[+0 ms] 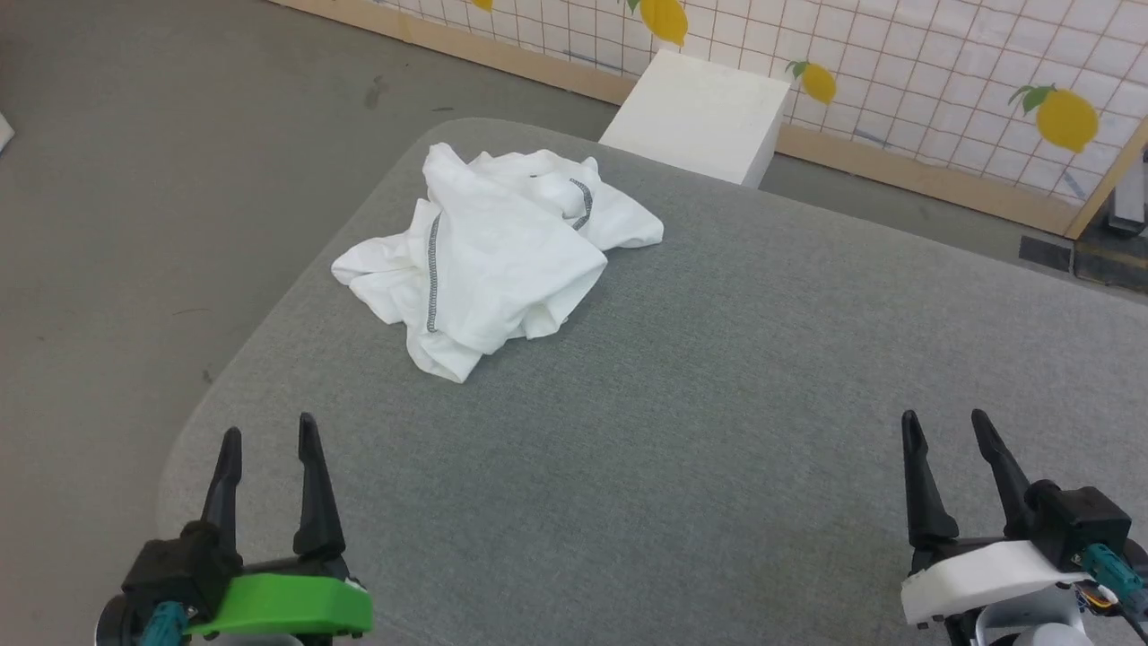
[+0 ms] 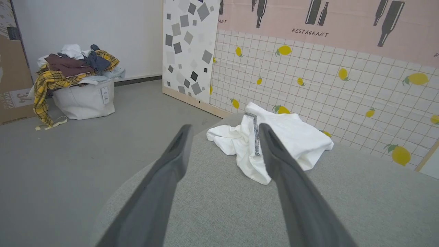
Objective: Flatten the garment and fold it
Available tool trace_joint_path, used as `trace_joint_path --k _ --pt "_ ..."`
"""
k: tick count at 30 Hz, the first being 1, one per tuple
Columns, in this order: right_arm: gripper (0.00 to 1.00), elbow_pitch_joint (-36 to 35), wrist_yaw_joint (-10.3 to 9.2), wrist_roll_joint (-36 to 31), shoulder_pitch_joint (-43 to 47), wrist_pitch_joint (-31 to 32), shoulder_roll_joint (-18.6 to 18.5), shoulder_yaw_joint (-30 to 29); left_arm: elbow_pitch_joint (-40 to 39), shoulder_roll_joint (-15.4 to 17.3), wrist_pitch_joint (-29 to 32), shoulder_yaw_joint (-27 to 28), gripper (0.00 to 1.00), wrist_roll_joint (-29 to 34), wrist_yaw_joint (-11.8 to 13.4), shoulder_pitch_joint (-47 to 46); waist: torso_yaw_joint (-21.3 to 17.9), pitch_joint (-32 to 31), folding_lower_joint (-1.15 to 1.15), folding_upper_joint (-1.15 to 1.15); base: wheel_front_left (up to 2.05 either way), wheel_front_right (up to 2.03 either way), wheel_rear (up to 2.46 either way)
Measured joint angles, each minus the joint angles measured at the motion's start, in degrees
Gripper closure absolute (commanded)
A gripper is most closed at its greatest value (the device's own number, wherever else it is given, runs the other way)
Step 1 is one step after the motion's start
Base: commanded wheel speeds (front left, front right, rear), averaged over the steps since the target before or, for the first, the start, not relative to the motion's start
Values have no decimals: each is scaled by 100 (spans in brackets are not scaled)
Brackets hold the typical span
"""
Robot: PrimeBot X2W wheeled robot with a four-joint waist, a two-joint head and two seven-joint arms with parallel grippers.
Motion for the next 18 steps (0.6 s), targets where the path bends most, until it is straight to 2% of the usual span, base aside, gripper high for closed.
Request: trace_joint_path --k 6,12,17,18 --pt "0 -9 0 -1 2 -1 1 -43 -347 97 152 3 0 -230 -174 -374 -20 47 0 0 0 0 0" --pt "0 -70 0 -66 10 -1 1 -127 -786 737 1037 122 0 -320 -426 -1370 -6 150 0 0 0 0 0" --pt "0 -180 0 -241 8 -1 2 -166 -648 1288 1993 148 0 -525 -622 -2665 -40 349 0 0 0 0 0" --pt "0 -194 0 -267 6 -1 2 -171 -584 1317 2132 156 0 -635 -628 -2851 -48 382 0 0 0 0 0"
